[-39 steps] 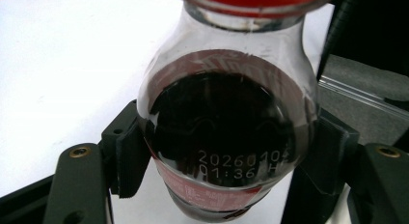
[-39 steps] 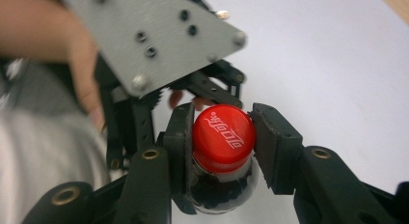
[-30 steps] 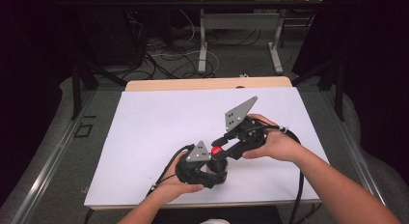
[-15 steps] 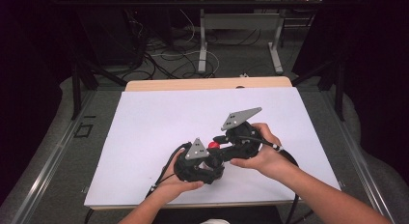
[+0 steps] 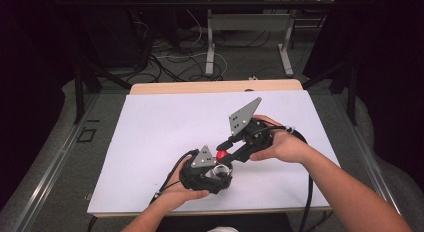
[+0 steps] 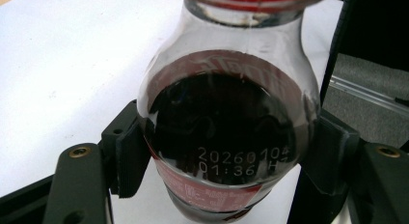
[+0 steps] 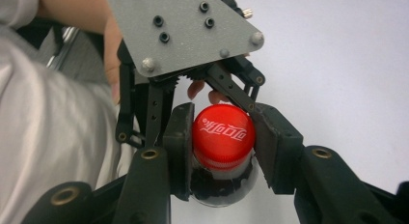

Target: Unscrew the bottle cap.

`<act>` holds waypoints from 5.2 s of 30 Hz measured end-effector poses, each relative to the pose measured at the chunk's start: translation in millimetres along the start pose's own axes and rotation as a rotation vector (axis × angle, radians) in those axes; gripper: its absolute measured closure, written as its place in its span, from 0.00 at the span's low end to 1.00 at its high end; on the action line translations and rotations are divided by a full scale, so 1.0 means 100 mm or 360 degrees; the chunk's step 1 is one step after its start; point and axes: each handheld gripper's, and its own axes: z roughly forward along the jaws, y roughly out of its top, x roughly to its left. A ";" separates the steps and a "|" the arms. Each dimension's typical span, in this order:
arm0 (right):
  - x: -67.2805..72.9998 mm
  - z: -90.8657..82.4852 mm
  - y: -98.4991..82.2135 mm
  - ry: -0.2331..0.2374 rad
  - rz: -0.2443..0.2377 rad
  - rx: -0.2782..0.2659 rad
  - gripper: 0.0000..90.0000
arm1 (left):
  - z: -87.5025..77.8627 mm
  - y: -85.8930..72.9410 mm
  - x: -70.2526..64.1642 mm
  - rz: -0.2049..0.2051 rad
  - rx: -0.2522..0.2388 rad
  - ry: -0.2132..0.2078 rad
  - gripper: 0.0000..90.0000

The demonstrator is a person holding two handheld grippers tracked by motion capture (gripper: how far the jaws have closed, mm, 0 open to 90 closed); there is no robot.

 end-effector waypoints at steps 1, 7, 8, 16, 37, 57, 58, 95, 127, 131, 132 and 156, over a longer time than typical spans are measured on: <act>0.00 0.01 0.00 0.0000 0.0003 -0.0001 0.67 | 0.00 0.00 0.01 -0.0002 -0.0007 0.0006 0.33; 0.17 0.00 0.05 -0.0249 0.0220 -0.0039 0.53 | -0.04 0.01 0.01 -0.0037 -0.0032 0.0046 0.33; 0.22 0.00 0.07 -0.0316 0.0261 -0.0043 0.52 | -0.05 0.01 0.02 -0.0042 -0.0036 0.0054 0.33; 0.41 0.09 0.10 -0.0643 0.0576 -0.0109 0.58 | -0.04 0.00 0.03 -0.0067 -0.0046 0.0117 0.33; 0.10 -0.01 0.07 -0.0136 0.0077 -0.0038 0.53 | -0.03 0.01 -0.03 -0.0047 -0.0057 0.0054 0.33; 0.39 0.07 0.15 -0.0545 0.0523 -0.0019 0.67 | -0.04 0.00 -0.02 -0.0055 -0.0030 0.0094 0.33; 0.36 0.05 0.15 -0.0499 0.0483 -0.0004 0.68 | -0.04 0.00 -0.02 -0.0045 -0.0035 0.0093 0.33; 0.38 0.11 0.18 -0.0551 0.0508 -0.0012 0.68 | -0.05 -0.01 -0.01 -0.0070 -0.0067 0.0120 0.33; 0.44 0.09 0.18 -0.0623 0.0700 -0.0038 0.67 | -0.06 0.00 0.00 -0.0089 -0.0075 0.0120 0.33; 0.36 0.08 0.19 -0.0528 0.0517 0.0017 0.67 | -0.06 -0.01 0.00 -0.0082 -0.0074 0.0127 0.33; 0.33 0.07 0.19 -0.0471 0.0461 0.0028 0.67 | -0.06 -0.01 0.00 -0.0082 -0.0073 0.0124 0.33; 0.39 0.01 0.19 -0.0592 0.0619 -0.0053 0.52 | -0.06 -0.01 0.01 -0.0098 -0.0051 0.0125 0.33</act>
